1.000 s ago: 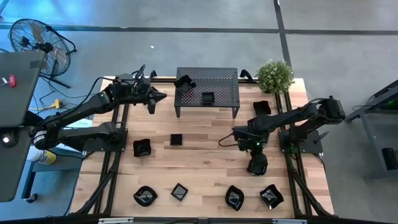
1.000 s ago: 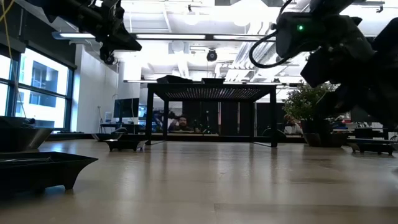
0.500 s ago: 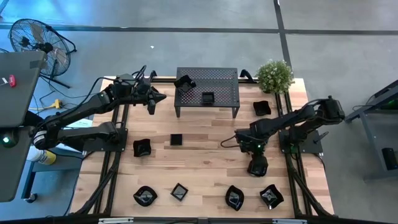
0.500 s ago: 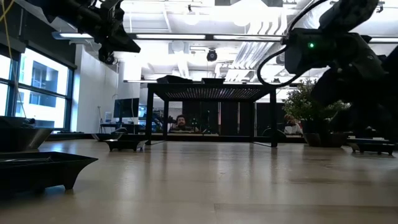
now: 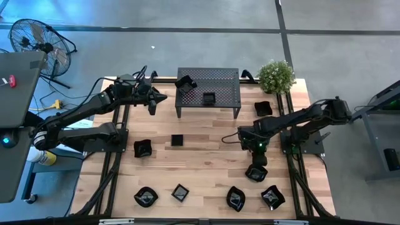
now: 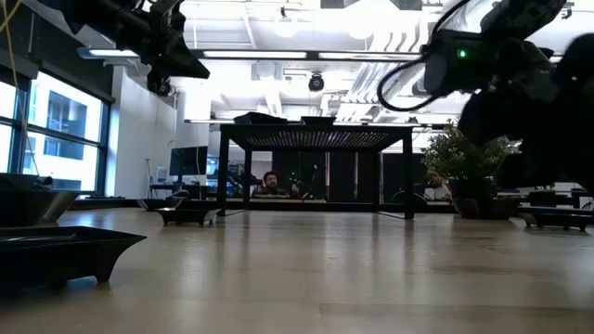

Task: Pick & Place Mini shaped plates
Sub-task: Put the black leaf shaped plate on the shelf

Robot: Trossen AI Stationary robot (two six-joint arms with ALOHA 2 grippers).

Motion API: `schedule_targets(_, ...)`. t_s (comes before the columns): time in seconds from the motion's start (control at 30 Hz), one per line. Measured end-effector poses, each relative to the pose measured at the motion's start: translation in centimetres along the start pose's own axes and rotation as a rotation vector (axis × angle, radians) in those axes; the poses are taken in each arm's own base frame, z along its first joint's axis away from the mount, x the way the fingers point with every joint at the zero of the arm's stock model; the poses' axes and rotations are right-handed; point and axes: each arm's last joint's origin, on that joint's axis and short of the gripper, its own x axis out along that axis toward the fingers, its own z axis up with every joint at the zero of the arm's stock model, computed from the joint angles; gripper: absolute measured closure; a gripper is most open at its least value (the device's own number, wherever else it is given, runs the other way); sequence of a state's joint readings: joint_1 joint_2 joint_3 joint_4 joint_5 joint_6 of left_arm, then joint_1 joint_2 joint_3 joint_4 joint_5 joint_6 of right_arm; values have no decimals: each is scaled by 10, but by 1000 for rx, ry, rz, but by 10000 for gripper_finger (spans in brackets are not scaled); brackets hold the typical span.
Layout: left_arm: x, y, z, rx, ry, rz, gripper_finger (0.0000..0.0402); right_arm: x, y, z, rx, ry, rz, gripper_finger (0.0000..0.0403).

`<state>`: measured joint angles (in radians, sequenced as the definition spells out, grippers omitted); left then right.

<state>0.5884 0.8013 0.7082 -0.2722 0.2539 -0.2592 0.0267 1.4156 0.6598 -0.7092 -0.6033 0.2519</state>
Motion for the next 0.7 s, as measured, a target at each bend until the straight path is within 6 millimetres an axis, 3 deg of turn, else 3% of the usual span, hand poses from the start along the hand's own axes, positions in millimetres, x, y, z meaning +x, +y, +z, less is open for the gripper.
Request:
schedule_targets(0.27,0,0,0,16,0,0,401,-14,13,-8,60,-70,2,382)
schedule_targets(0.57,0,0,0,16,0,0,401,8,27,-14,96,-59,-195,245)
schedule_targets(0.7,0,0,0,16,0,0,401,11,23,-13,150,-100,-223,219)
